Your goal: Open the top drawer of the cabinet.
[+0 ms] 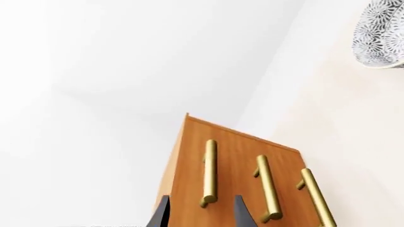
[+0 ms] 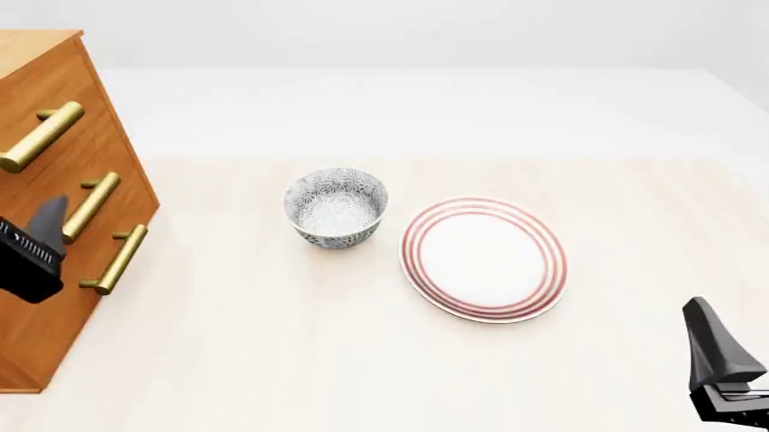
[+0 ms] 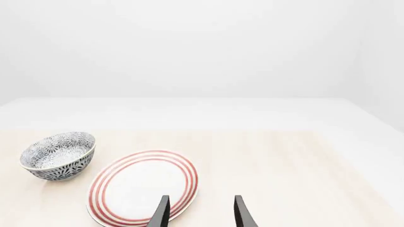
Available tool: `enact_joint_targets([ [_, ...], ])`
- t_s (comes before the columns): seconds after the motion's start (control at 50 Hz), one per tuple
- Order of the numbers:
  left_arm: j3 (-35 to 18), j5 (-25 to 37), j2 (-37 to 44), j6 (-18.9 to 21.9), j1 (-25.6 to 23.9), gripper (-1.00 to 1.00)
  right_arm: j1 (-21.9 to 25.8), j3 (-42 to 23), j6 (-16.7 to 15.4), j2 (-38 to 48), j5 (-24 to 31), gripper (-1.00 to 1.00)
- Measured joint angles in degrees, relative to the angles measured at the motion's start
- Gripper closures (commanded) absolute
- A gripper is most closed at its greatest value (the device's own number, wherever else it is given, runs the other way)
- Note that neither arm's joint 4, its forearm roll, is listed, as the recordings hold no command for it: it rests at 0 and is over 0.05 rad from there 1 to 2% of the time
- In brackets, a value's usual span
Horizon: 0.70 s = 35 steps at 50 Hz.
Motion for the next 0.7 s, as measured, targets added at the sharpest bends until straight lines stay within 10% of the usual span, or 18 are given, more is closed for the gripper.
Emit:
enact_joint_targets([
  [0.7, -3.71, -8.67, 12.78, 4.12, 2.21, -1.0, 0.0, 0.0, 0.0, 0.0, 0.0, -1.0],
])
